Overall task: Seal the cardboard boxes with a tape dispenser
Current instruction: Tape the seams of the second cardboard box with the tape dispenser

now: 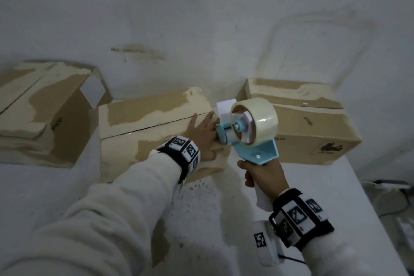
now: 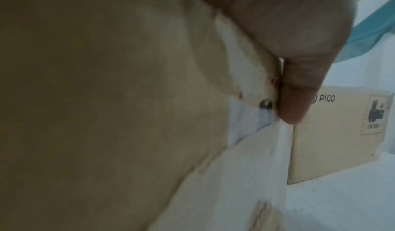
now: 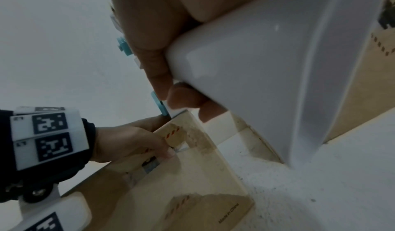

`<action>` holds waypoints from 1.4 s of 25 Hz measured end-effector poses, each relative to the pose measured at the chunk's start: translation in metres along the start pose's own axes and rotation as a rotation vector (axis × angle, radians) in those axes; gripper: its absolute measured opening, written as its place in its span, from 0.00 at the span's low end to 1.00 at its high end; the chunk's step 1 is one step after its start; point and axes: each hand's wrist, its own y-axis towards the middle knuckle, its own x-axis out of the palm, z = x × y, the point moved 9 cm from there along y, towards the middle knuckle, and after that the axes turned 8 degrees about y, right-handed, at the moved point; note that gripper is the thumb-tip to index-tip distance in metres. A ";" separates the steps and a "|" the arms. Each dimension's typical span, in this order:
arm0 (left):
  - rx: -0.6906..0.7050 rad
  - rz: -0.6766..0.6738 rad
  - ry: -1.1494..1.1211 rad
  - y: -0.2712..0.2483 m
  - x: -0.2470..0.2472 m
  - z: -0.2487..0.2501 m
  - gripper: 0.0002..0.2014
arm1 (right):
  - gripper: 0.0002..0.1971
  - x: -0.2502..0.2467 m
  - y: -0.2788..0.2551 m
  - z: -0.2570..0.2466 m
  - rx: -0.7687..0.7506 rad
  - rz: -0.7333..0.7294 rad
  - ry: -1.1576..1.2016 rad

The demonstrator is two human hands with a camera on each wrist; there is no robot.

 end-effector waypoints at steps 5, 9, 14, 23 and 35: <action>-0.073 -0.049 -0.013 0.008 0.009 -0.017 0.45 | 0.07 0.014 0.013 -0.015 0.006 -0.057 -0.032; -0.103 -0.070 -0.006 0.010 0.009 -0.023 0.44 | 0.08 0.012 0.013 -0.022 -0.001 -0.055 -0.073; -0.110 -0.044 -0.002 0.007 0.007 -0.023 0.45 | 0.07 -0.028 -0.022 -0.001 0.033 -0.014 -0.074; -0.137 -0.052 -0.065 0.005 0.002 -0.021 0.41 | 0.07 -0.026 -0.023 0.034 0.123 0.029 0.001; -0.211 -0.021 -0.156 0.006 0.003 -0.020 0.36 | 0.07 -0.031 -0.030 0.040 0.105 0.077 0.041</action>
